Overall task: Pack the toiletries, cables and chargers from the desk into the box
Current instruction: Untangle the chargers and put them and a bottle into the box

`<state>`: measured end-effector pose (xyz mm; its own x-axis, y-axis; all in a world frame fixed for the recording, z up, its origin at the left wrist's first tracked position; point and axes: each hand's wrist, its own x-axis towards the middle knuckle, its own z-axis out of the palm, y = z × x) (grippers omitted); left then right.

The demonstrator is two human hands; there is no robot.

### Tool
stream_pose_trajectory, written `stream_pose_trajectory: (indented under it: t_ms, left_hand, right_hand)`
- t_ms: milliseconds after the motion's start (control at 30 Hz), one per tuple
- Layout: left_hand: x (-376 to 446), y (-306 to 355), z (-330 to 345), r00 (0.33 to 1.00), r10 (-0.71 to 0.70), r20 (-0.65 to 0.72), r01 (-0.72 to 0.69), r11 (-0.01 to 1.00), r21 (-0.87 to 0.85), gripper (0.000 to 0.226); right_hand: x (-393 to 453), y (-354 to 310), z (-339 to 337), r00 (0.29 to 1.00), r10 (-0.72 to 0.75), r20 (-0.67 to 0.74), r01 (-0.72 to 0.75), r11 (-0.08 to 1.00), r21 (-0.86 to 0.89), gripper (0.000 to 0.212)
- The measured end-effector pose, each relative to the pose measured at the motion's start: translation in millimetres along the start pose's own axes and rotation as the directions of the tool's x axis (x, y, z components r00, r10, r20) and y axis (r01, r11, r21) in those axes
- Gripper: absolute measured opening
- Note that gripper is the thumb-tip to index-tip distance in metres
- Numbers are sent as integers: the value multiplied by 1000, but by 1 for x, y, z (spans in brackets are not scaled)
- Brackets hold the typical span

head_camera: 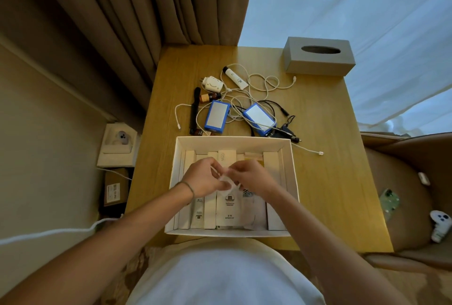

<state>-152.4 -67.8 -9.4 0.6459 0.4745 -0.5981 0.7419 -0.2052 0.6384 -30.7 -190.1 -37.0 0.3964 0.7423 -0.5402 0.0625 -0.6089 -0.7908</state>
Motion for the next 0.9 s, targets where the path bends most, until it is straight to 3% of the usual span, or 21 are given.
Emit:
stream_pose_trajectory:
  t_ms: [100, 300, 500, 733, 900]
  left_hand:
    - [4, -1, 6, 1000, 16, 19, -17, 1000, 26, 38]
    - [10, -4, 4, 992, 40, -120, -30, 996, 88, 21]
    - [10, -9, -9, 978, 74, -196, -47, 989, 137, 7]
    - [2, -7, 1, 966, 157, -203, -127, 980, 153, 9]
    - [4, 18, 0, 916, 297, -268, -252, 949, 189, 12]
  right_hand:
    - [-6, 9, -5, 998, 31, 47, -27, 997, -78, 24]
    - [10, 18, 6, 984, 134, -117, -157, 963, -219, 16]
    - [21, 24, 26, 964, 141, -224, -192, 954, -229, 18]
    - [10, 22, 28, 962, -36, -270, -92, 889, -448, 18]
    - [1, -13, 1, 930, -269, -250, 89, 825, -559, 24]
